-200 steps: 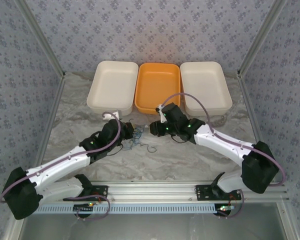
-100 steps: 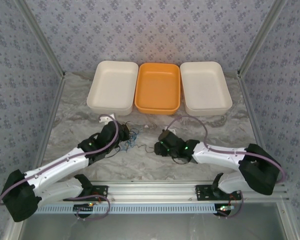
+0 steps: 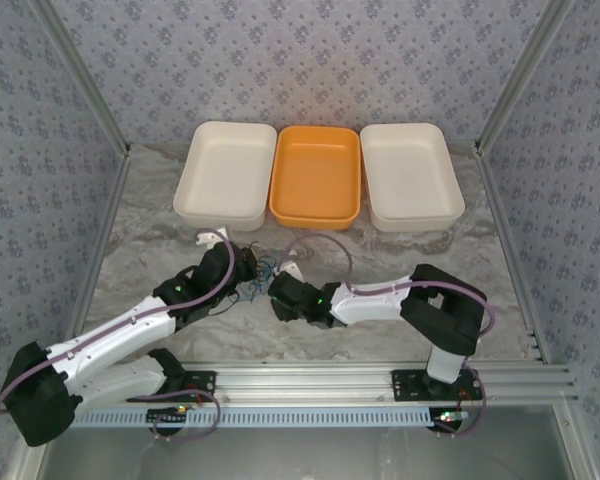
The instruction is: Untangle the cables
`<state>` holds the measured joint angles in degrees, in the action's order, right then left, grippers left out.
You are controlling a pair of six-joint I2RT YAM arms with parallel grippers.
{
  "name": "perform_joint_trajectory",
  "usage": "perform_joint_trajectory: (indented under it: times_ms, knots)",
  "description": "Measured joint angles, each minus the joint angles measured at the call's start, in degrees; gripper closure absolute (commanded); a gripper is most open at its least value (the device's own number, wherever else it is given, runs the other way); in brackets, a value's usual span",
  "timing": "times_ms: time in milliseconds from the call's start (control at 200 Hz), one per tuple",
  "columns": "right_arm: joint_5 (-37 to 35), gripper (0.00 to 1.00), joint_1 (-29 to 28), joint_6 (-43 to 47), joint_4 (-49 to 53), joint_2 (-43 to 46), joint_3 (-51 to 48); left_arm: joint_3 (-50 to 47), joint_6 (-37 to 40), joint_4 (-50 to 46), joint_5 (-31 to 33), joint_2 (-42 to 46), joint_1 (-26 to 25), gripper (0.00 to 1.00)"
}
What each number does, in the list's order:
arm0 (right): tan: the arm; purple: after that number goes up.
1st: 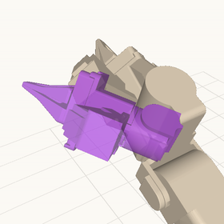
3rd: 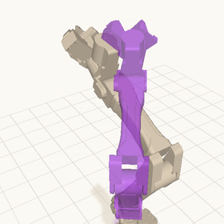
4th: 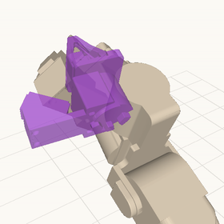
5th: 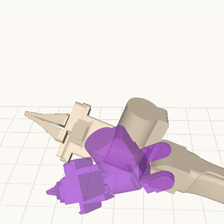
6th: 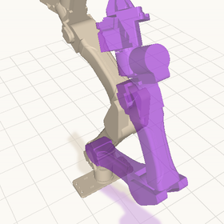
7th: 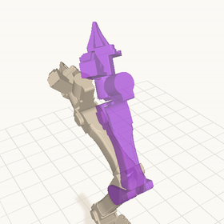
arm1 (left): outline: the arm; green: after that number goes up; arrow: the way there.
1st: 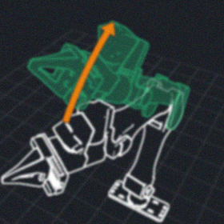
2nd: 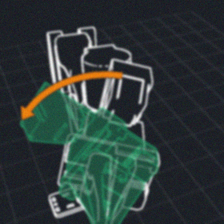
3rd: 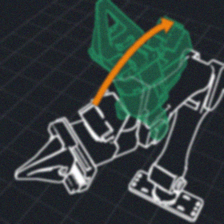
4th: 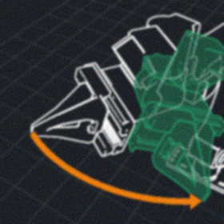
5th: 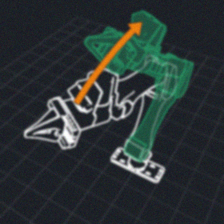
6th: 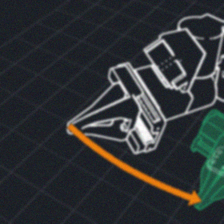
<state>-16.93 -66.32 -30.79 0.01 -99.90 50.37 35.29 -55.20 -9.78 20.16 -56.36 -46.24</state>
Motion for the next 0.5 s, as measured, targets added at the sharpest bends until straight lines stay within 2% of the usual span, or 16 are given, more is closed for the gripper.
perform_joint_trajectory:
  times_ms: [185, 505]
  knots:
    - [-4.39, 0.39, -4.85, 9.05, -10.8, 1.38, -6.86, 0.11, -0.31, -2.36, -0.92, -0.11, 0.98, 1.0]
    - [-11.69, 0.32, -6.56, 23.23, -24.68, -1.92, -7.96, 4.17, -0.39, -7.08, -4.74, -3.1, 2.82, 1.0]
